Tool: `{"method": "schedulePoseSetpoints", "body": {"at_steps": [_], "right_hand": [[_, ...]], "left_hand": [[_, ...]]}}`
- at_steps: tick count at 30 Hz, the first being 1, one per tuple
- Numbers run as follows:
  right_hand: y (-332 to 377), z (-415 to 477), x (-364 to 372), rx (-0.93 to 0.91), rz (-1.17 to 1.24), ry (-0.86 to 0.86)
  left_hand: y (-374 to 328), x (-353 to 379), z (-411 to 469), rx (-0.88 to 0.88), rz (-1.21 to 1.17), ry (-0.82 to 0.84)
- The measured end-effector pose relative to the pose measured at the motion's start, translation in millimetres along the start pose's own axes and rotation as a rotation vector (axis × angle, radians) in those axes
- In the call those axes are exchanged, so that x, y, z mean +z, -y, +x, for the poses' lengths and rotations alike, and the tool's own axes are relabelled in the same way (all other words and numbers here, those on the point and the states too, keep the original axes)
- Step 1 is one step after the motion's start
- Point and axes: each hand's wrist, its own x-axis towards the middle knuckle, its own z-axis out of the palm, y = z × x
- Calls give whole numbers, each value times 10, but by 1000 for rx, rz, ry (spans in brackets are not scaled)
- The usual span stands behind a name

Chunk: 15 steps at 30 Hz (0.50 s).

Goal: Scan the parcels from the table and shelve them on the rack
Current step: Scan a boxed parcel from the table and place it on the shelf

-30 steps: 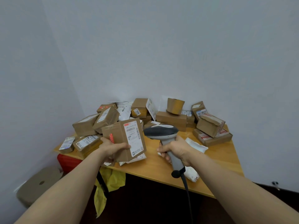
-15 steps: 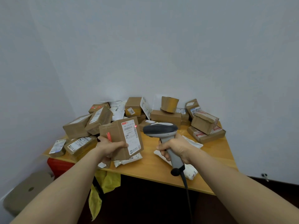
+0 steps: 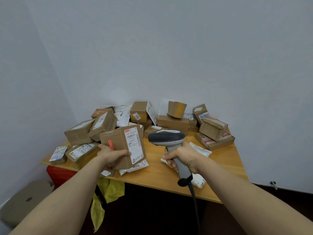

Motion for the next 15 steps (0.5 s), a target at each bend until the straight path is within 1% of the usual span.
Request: {"method": "schedulePoseSetpoints", "body": {"at_steps": [15], "right_hand": [[-15, -46, 85, -32, 3, 11]], "left_hand": [[99, -90, -72, -14, 9, -34]]}}
